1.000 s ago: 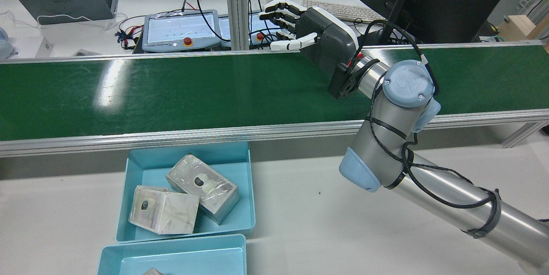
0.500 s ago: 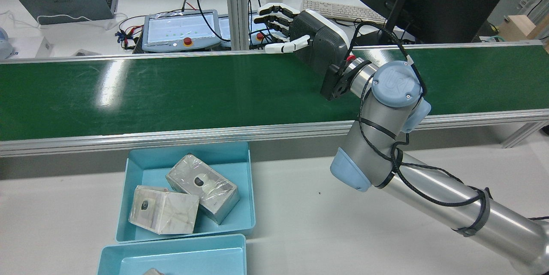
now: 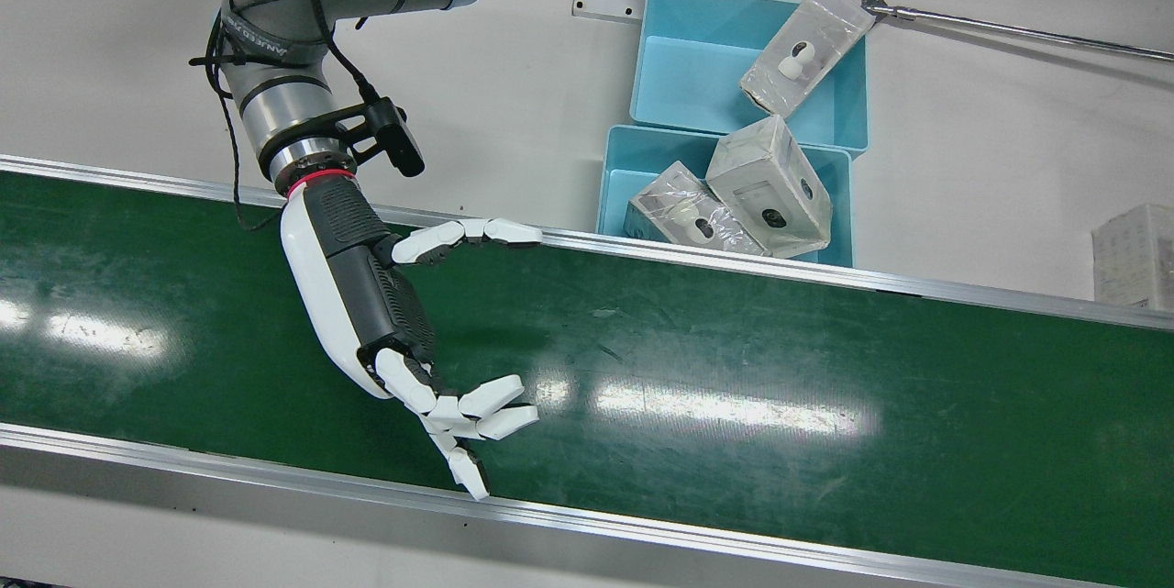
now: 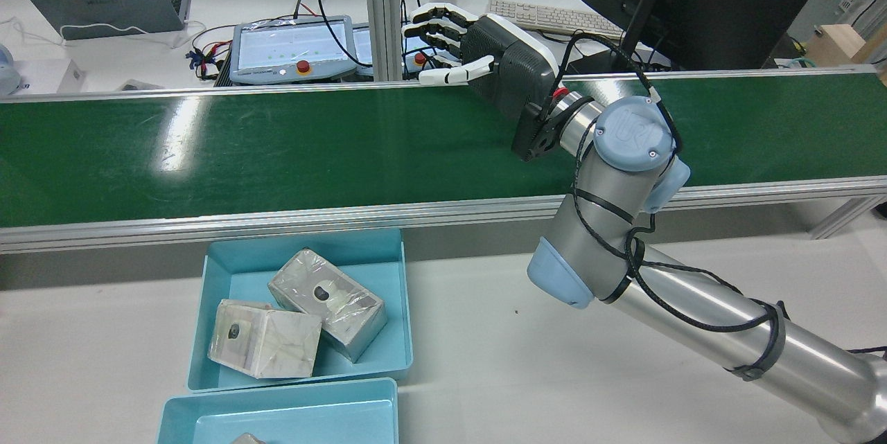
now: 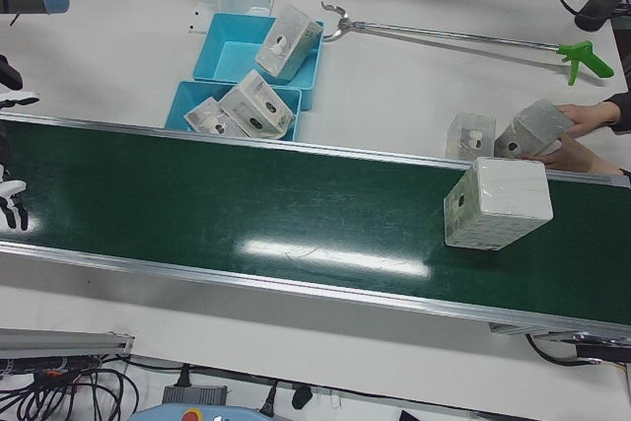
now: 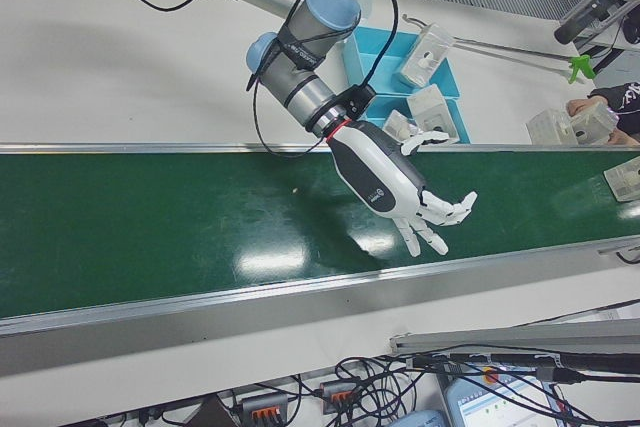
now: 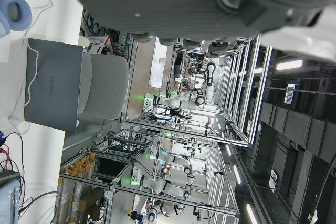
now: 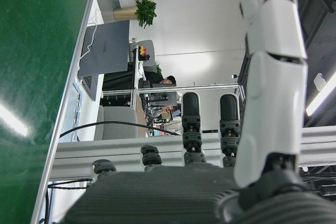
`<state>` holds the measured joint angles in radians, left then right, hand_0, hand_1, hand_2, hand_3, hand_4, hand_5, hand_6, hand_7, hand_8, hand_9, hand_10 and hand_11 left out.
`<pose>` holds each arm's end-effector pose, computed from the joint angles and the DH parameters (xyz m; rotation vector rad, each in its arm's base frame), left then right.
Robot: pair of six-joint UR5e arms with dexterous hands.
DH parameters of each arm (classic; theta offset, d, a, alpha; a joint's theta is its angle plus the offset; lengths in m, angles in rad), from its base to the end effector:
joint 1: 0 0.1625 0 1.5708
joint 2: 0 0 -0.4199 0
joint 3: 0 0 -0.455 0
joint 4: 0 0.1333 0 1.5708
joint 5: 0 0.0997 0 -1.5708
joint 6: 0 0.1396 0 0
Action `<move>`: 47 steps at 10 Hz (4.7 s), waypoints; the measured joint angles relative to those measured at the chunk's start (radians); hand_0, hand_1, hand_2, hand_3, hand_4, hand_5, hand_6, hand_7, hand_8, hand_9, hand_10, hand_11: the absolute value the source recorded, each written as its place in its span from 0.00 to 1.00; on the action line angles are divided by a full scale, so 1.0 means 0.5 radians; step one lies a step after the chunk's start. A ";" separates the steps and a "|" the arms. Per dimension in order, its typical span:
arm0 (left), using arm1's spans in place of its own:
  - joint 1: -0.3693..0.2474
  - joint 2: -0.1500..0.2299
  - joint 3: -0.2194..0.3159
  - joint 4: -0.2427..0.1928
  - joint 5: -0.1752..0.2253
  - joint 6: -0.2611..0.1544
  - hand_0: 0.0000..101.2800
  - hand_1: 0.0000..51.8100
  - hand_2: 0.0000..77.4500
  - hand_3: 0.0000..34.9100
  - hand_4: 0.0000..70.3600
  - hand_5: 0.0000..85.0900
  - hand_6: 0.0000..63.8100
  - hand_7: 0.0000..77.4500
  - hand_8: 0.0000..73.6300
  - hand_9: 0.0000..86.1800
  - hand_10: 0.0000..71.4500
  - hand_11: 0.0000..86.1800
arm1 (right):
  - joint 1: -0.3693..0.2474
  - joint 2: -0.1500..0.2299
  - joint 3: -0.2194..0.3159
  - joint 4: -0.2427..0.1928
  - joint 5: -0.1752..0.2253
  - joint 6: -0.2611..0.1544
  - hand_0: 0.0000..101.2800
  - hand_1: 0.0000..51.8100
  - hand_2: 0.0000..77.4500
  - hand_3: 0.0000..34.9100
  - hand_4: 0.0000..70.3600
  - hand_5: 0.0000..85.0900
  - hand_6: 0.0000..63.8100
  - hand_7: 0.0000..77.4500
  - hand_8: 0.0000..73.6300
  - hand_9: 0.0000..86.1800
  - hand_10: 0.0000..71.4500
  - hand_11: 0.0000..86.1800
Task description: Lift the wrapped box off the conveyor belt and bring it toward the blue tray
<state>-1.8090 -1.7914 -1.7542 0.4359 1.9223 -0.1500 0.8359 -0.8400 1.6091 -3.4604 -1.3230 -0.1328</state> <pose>-0.2334 -0.5999 0.4972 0.2961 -2.1442 2.2297 -0.3936 -0.6854 0.1896 -0.5430 -2.3937 1.5209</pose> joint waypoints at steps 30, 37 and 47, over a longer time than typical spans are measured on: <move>0.000 0.000 0.000 0.000 0.000 0.000 0.00 0.00 0.01 0.00 0.00 0.01 0.00 0.00 0.00 0.00 0.01 0.00 | -0.042 0.000 0.045 -0.006 0.065 -0.048 0.54 0.55 0.46 0.65 0.23 0.50 0.14 0.42 0.01 0.09 0.00 0.02; 0.000 0.000 0.000 0.000 0.000 0.000 0.00 0.00 0.01 0.00 0.00 0.01 0.00 0.01 0.00 0.00 0.01 0.00 | -0.044 -0.051 0.162 -0.341 0.067 -0.039 0.49 0.35 0.27 0.68 0.19 0.46 0.10 0.38 0.00 0.08 0.00 0.02; 0.000 0.000 0.000 0.000 0.000 0.000 0.00 0.00 0.01 0.00 0.00 0.01 0.00 0.00 0.00 0.00 0.01 0.00 | -0.086 -0.061 0.131 -0.160 0.066 -0.046 0.47 0.28 0.25 0.77 0.17 0.42 0.09 0.37 0.00 0.07 0.00 0.01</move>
<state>-1.8089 -1.7914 -1.7541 0.4359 1.9223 -0.1500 0.7930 -0.8703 1.6745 -3.5407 -1.2899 -0.1559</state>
